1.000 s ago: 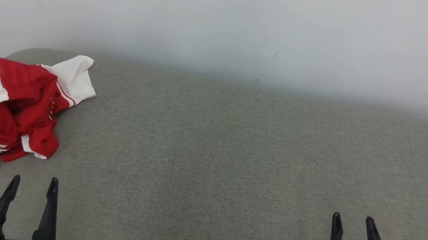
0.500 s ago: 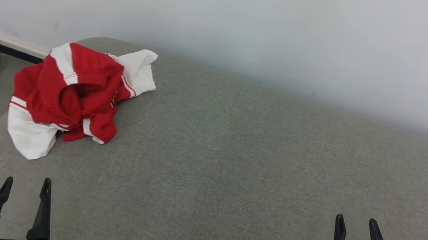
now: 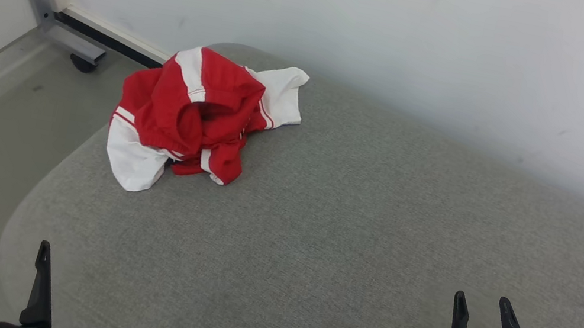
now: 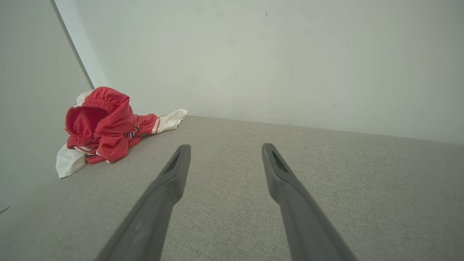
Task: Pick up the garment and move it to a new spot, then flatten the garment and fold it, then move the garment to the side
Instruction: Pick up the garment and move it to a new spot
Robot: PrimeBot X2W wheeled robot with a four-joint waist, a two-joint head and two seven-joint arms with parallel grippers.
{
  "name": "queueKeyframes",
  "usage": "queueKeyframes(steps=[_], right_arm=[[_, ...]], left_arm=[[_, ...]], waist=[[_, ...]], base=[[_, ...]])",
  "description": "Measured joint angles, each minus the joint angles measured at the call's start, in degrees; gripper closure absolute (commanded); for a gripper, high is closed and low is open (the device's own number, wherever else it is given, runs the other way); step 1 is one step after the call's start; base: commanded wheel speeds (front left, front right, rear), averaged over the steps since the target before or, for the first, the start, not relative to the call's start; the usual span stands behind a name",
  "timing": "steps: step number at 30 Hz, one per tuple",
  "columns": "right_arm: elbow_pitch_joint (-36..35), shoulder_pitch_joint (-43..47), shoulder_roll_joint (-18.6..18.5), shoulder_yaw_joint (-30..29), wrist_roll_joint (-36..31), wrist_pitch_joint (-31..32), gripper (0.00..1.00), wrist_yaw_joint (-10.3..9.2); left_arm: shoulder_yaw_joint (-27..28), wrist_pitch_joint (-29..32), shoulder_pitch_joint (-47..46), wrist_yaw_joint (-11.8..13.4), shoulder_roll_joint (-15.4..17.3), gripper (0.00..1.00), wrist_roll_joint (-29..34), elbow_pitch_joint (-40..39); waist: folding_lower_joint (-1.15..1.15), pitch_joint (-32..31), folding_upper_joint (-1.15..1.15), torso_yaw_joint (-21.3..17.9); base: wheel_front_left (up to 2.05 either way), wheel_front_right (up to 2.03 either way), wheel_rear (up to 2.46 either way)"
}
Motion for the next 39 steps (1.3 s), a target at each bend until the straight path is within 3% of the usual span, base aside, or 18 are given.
queueKeyframes(steps=[10,18,26,39], right_arm=[[0.41,-0.33,0.0,-0.13,-0.16,0.1,0.0,0.0],[0.92,-0.74,0.01,0.85,-0.16,0.09,0.0,0.0],[0.78,-2.04,0.0,0.85,-1.34,0.35,0.0,0.0],[-1.21,-5.8,-0.02,-1.37,-3.22,-0.41,0.0,0.0]], left_arm=[[0.3,-0.63,-0.12,0.53,-0.02,0.0,-0.78,0.81],[1.29,-1.08,-0.35,1.05,0.47,0.0,-2.03,0.96],[2.44,-2.09,-6.1,-0.02,2.56,0.0,-3.55,2.83],[5.91,-0.48,-28.44,-4.36,12.93,0.0,-7.98,9.64]], waist=[[0.0,0.34,0.0,4.49],[0.0,0.44,0.0,4.31],[0.0,1.31,0.0,0.48],[0.01,7.31,0.0,-11.63]], base=[[0.0,0.0,0.0],[0.0,0.0,0.0],[0.0,0.0,0.0],[0.0,0.0,0.0]])
